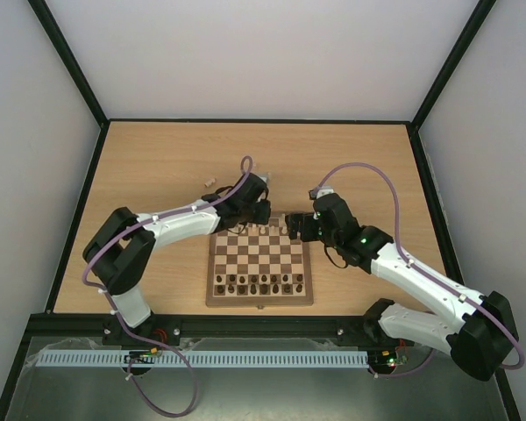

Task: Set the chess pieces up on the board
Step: Place the chess piece on the chessboard.

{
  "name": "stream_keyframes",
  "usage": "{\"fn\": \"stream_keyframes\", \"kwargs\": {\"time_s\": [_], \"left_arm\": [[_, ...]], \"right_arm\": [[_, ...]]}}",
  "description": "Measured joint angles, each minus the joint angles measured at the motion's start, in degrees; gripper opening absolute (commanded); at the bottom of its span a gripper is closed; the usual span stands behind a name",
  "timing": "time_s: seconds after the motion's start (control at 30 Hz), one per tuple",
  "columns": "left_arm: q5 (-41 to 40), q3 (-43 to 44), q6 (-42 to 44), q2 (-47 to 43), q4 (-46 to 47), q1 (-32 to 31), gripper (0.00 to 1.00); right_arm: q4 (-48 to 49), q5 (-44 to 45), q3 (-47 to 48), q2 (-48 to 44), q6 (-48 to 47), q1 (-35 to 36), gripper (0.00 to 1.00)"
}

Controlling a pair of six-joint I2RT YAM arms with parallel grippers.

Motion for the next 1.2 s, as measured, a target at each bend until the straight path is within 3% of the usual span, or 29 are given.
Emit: {"fn": "stream_keyframes", "kwargs": {"time_s": [0.9,1.07,1.2], "left_arm": [[-0.7,0.0,-0.9,2.0,-0.4,-0.8,0.22],[-1.0,0.0,-0.8,2.0,-0.8,-0.9,0.26],[-1.2,0.0,-1.0,2.0,-1.1,-0.9,0.35]], "right_arm": [[0.0,-0.4,0.0,0.0,0.0,0.0,0.99],[0.0,-0.5,0.0,0.0,0.0,0.0,0.99],[0.0,-0.5,0.0,0.0,0.0,0.0,0.99]]}}
